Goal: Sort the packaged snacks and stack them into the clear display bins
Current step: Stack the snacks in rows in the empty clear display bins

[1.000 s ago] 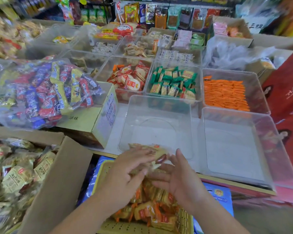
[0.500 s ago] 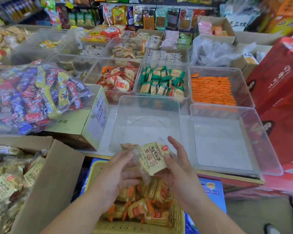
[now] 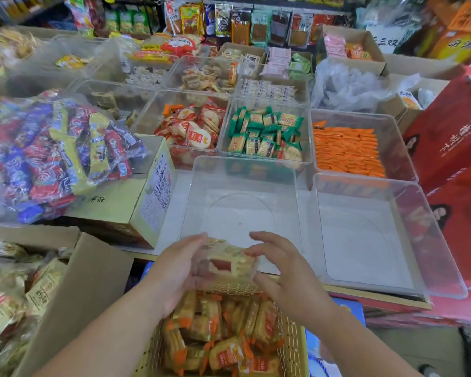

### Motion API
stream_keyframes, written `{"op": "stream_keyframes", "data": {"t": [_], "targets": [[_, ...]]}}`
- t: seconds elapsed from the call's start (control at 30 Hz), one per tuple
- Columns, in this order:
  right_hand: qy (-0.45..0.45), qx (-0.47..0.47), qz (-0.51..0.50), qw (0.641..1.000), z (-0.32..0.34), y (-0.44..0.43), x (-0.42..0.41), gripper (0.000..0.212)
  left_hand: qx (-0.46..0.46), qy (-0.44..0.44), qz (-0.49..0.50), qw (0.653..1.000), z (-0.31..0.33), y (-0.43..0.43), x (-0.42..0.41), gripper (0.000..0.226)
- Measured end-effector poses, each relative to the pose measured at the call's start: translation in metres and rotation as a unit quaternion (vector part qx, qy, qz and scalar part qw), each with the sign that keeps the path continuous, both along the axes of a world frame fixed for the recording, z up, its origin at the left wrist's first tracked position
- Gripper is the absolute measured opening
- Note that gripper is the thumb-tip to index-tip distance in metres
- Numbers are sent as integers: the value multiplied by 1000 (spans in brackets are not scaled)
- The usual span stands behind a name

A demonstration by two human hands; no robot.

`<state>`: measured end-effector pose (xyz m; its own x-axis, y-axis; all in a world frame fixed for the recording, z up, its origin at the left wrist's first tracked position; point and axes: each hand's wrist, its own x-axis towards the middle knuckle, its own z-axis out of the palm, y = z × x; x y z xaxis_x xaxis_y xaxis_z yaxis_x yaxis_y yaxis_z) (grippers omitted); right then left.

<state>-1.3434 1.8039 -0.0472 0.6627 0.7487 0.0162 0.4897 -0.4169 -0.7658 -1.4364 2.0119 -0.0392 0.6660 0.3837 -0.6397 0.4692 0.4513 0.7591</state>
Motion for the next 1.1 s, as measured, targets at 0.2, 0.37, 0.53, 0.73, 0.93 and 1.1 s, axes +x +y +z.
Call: {"op": "stream_keyframes", "data": {"t": [0.2, 0.37, 0.53, 0.73, 0.93, 1.1], "targets": [[10, -43, -152, 987, -18, 30, 45, 13, 430, 86, -132, 889, -45, 52, 3, 63], [4, -134, -162, 978, -48, 81, 83, 18, 406, 138, -262, 865, -71, 62, 7, 98], [6, -229, -84, 970, -90, 137, 90, 20, 442, 131, -294, 837, -76, 62, 5, 103], [111, -288, -9, 951, -118, 169, 76, 22, 458, 114, -298, 830, -79, 67, 3, 98], [127, -340, 37, 931, -105, 164, 70, 49, 462, 109, -295, 829, -84, 68, 1, 96], [105, -305, 15, 947, -76, 139, 59, 57, 441, 120, -283, 843, -75, 70, 1, 98]]}}
